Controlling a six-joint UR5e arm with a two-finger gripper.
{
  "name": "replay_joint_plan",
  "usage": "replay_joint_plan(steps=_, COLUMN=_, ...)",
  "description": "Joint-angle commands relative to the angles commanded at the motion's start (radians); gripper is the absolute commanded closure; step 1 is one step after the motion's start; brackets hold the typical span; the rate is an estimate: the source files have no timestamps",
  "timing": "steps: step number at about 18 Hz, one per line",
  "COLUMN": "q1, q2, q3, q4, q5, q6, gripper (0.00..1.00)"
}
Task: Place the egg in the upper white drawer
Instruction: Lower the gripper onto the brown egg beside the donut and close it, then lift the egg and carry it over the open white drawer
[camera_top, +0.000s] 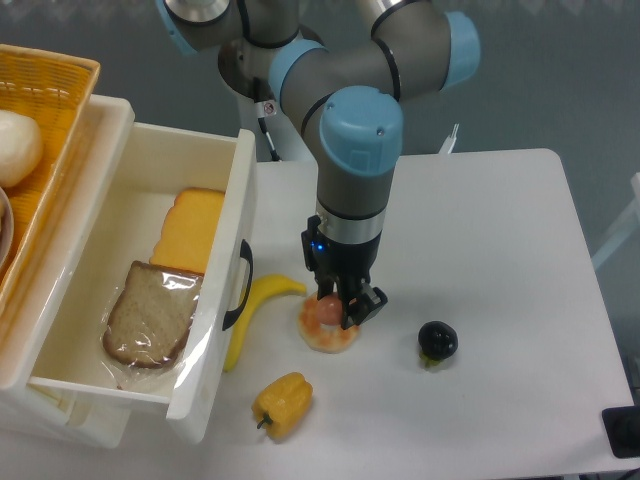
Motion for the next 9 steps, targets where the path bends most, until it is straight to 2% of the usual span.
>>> replay_joint_plan(steps=3, q1=0.002, q2=0.026, q3=-0.003, q4=-0.002, q5=-0.026, q6=-0.026, gripper=0.58)
replay_joint_plan(steps=9, q1=-0.009, q2=0.084, q3=-0.02, q4=-0.009, q5=-0.175, q6=-0.11, gripper=0.58)
